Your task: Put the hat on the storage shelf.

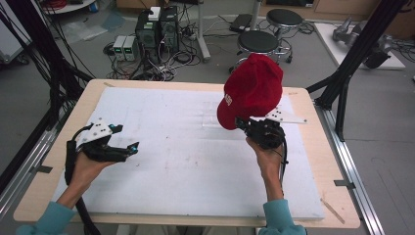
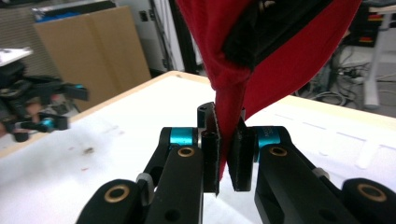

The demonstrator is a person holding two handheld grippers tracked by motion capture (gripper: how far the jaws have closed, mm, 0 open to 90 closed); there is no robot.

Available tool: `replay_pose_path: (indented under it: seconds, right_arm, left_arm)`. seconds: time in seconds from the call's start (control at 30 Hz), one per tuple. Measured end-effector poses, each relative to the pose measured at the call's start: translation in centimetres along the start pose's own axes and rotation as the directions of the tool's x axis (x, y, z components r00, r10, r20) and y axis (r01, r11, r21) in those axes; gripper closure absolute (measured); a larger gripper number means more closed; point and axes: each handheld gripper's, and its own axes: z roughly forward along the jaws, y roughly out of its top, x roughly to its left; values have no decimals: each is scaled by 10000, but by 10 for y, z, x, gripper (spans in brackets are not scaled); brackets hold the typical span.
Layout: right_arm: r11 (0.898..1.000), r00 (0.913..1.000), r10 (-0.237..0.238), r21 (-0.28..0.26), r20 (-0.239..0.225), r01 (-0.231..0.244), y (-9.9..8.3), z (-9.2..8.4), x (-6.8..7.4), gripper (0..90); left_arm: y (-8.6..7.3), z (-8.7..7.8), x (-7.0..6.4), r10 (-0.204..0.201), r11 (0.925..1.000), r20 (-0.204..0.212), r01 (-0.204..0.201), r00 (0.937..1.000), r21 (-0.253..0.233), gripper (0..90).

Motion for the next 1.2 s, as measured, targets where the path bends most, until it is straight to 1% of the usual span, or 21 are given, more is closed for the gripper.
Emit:
replay_pose_path:
  seconds: [0.1, 0.23, 0.3, 0.33, 0.43, 0.57, 0.67, 0.7, 0.8, 0.9, 0.93, 1.0, 1.1, 1.2]
  right_arm:
    - [9998, 9995, -131, 158, 287, 127, 2, 1, -6, 854]
    - [9987, 9969, -364, 369, 699, 339, 7, 3, -14, 854]
    - [9984, 9954, -489, 336, 826, 463, 7, 4, -18, 854]
    - [9985, 9953, -450, 346, 854, 422, 7, 4, -20, 854]
    - [9970, 9921, -479, 666, 1156, 404, 6, 9, -27, 854]
    - [9961, 9891, -484, 801, 1391, 374, 6, 13, -34, 853]
    - [9951, 9867, -520, 907, 1539, 383, 6, 16, -38, 854]
    - [9946, 9858, -634, 915, 1557, 495, 6, 18, -39, 854]
    - [9923, 9836, -659, 1143, 1677, 470, 7, 22, -43, 853]
    - [9927, 9833, -647, 1113, 1699, 461, 8, 25, -45, 853]
    - [9928, 9845, -565, 1137, 1660, 378, 8, 26, -46, 854]
    - [9913, 9833, -591, 1260, 1721, 375, 8, 28, -47, 854]
    - [9912, 9829, -449, 1306, 1783, 216, 6, 30, -50, 853]
    - [9925, 9836, -262, 1223, 1782, 43, 4, 31, -52, 854]
  left_arm:
    - [-15, -8, 5, -255, 9995, -146, 253, 9996, -165, 137]
    - [-31, -15, 7, -320, 9988, -214, 312, 9993, -377, 137]
    - [-37, -17, 8, -429, 9977, -222, 417, 9988, -527, 137]
    - [-40, -17, 8, -508, 9971, -224, 494, 9985, -585, 137]
    - [-48, -19, 7, -727, 9957, -311, 708, 9969, -606, 137]
    - [-58, -20, 6, -938, 9931, -400, 906, 9948, -748, 135]
    - [-62, -19, 5, -1063, 9918, -420, 1030, 9934, -754, 136]
    - [-63, -19, 5, -1064, 9916, -437, 1028, 9934, -779, 136]
    - [-66, -18, 3, -1099, 9913, -425, 1064, 9930, -772, 136]
    - [-67, -18, 3, -1125, 9909, -454, 1087, 9926, -800, 136]
    - [-67, -18, 3, -1142, 9905, -480, 1100, 9923, -825, 136]
    - [-67, -19, 4, -1182, 9900, -460, 1141, 9919, -832, 135]
    - [-68, -19, 4, -1312, 9884, -535, 1264, 9899, -845, 136]
    - [-67, -18, 4, -1241, 9893, -509, 1197, 9910, -834, 136]
